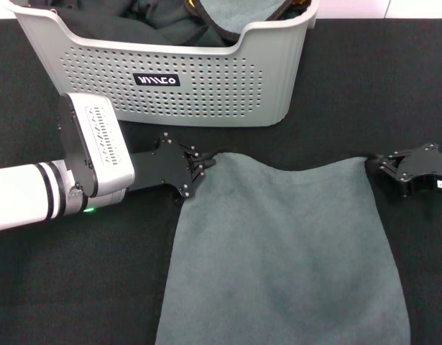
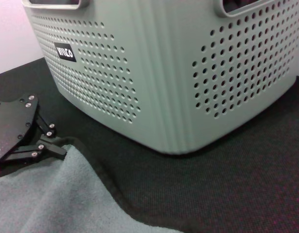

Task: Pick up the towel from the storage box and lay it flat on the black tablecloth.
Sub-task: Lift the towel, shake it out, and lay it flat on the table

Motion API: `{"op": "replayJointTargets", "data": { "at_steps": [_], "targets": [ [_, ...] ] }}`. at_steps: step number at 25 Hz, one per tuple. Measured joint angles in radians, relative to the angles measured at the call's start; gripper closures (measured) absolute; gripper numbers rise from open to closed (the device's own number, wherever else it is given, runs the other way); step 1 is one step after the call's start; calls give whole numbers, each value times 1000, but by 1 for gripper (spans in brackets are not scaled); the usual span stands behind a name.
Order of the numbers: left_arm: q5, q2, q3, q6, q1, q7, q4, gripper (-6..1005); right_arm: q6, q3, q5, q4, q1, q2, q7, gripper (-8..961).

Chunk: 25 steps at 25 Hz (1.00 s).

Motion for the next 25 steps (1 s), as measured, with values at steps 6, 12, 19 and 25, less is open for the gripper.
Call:
{"op": "replayJointTargets", "data": {
  "at_steps": [6,12,19,25],
  "targets": [
    [-11,-3,-23,-2,13,60,0,964,33,-1,1,-3,0,0,2,907],
    [-43,-4,-35,-2,33,85,2,962,17,2,14,-15,-10,-1,4,907],
    [-90,-5,-36,-4,41,149,-10,959,32,1,13,-9,-3,-1,10,906],
    [-94,-7,-35,-43,23,174,-44,957,43,-1,7,-8,0,-1,30,906]
  ]
}}
